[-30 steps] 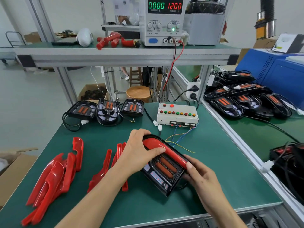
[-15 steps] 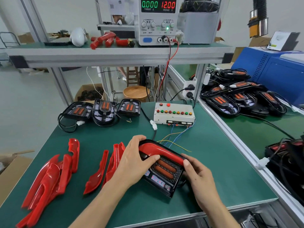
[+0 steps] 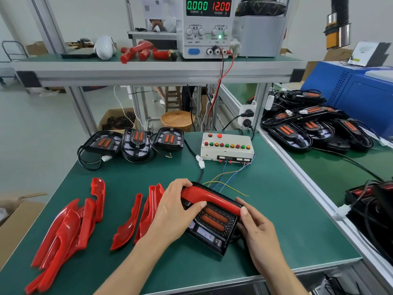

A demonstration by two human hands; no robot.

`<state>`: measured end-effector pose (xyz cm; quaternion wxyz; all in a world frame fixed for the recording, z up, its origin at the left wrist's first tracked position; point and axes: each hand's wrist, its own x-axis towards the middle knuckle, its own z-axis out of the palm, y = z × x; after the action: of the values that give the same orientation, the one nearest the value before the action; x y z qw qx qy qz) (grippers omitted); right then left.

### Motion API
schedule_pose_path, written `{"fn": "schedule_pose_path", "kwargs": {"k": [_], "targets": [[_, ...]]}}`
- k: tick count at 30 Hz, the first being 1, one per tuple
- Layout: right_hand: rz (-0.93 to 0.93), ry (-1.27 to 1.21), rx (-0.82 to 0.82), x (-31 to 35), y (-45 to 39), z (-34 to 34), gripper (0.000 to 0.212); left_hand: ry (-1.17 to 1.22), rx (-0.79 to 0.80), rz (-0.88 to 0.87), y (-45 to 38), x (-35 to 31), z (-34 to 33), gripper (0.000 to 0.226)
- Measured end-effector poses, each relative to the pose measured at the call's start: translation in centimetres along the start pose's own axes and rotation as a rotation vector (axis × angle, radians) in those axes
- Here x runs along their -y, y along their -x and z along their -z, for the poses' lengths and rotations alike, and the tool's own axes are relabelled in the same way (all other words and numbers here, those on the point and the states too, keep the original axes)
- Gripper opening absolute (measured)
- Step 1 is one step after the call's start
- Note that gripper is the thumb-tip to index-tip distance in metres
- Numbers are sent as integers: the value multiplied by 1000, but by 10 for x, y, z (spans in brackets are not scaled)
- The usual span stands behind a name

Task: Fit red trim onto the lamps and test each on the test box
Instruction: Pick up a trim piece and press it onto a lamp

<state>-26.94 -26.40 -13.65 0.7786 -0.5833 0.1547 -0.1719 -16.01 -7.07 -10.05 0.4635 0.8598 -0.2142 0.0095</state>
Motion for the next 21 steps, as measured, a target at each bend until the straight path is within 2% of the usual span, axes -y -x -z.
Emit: {"fn": "schedule_pose_path", "kwargs": {"k": [21], "targets": [[-8, 35, 24, 2, -2, -1, 45, 173, 73, 24, 0, 2, 0, 34]]}}
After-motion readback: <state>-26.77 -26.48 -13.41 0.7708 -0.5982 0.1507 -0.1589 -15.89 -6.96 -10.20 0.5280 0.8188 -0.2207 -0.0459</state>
